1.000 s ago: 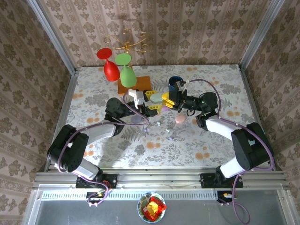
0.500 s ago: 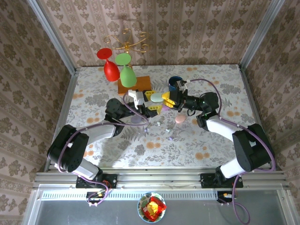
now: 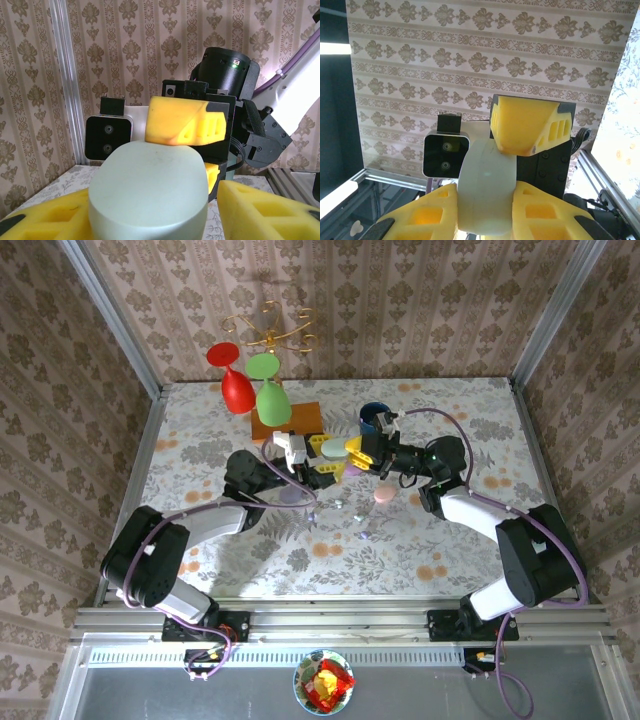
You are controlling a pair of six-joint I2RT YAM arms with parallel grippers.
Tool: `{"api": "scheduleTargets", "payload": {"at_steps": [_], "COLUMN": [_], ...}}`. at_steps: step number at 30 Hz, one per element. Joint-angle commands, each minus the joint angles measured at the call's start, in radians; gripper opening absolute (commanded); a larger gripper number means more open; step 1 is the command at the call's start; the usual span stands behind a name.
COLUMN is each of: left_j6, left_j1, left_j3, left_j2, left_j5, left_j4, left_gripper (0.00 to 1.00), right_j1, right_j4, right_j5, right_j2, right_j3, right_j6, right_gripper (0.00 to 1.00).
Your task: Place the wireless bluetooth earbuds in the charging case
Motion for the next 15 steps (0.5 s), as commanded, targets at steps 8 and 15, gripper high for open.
{"api": "scheduleTargets", "payload": {"at_steps": [8, 15], "left_j6": [0.002, 0.016], "left_j1": [0.002, 0.002], "left_j3": [-0.001, -0.004], "left_j2": [-0.016, -0.012], "left_j5": [0.027, 0.033], "left_j4": [0.034, 0.032], "left_gripper": [0.49, 0.40], "right_j1": [-0.004, -0.005], "right_j4": [0.045, 0.043], "right_j5": [0.019, 0.025], "right_j2": [-0.022, -0.025], "right_j3": [-0.007, -0.002], "right_j6": [0.006, 0.016], "right_gripper": [0.01, 0.06]}}
